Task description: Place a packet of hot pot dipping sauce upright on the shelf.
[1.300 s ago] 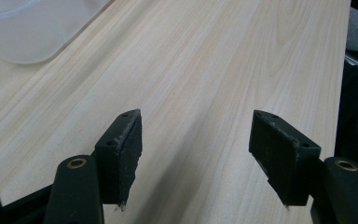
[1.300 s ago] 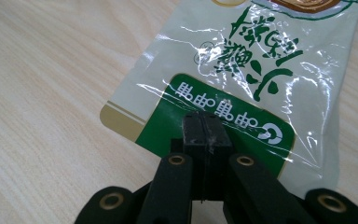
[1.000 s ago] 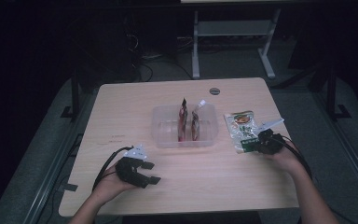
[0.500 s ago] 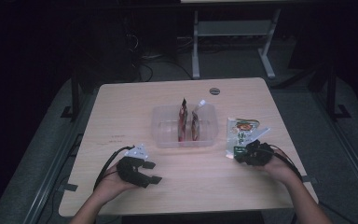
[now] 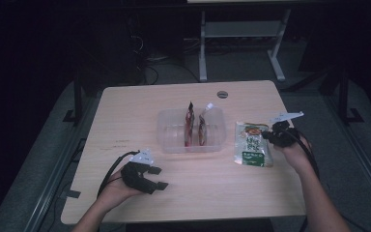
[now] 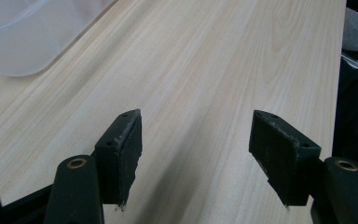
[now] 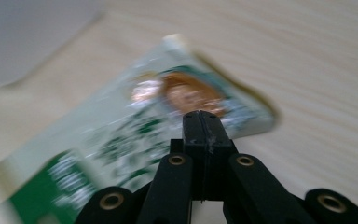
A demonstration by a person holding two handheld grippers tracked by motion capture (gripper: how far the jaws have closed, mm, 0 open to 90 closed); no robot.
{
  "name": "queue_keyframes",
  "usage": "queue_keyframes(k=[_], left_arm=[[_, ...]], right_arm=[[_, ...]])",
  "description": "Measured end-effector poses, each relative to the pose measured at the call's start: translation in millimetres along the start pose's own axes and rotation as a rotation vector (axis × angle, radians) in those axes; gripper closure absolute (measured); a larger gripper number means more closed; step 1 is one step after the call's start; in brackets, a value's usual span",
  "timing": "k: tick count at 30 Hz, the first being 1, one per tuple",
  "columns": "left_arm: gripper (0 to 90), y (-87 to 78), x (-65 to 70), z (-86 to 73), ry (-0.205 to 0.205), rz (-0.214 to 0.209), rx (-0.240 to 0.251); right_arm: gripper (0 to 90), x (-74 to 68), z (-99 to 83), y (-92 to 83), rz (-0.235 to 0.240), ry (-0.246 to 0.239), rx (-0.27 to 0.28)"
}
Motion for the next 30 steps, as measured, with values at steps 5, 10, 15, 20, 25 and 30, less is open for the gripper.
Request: queue_keyframes(k=[5, 10, 15, 20, 25, 30], left_arm=[[34.3, 0.0, -0.7, -0.2, -0.002, 0.003, -0.002], [34.3, 0.6, -1.2, -1.5, -0.003, 0.003, -0.008], [34.4, 0.0, -2.0, -4.3, -0.011, -0.001, -0.01], [34.4, -1.5, -2.4, -4.9, -0.017, 0.003, -0.004], [34.4, -1.5, -3.3, -6.6, -0.02, 0.007, -0.011], [34.4, -1.1, -2.8, -5.8, -0.016, 0.005, -0.01]], right_arm=[[90.0, 33.8, 7.4, 17.7, -0.082, 0.107, -0.02], [90.0, 49.5, 10.4, 35.6, -0.102, 0.135, -0.019], [90.0, 47.8, 16.4, 52.8, -0.051, 0.132, -0.045], [90.0, 34.8, 24.4, 61.2, -0.059, 0.06, -0.057], [90.0, 49.3, 16.2, 50.9, -0.146, 0.137, -0.08], [90.0, 53.6, 4.5, 46.4, -0.139, 0.163, -0.128]])
Point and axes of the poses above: each handheld gripper's, and its own axes: y roughly forward along the jaws, z roughly out of its top, x roughly to its right, the point moved 2 cm from there along y, roughly forward along the jaws, and after that the axes turned 1 degree about -y, right-handed, at the moved point
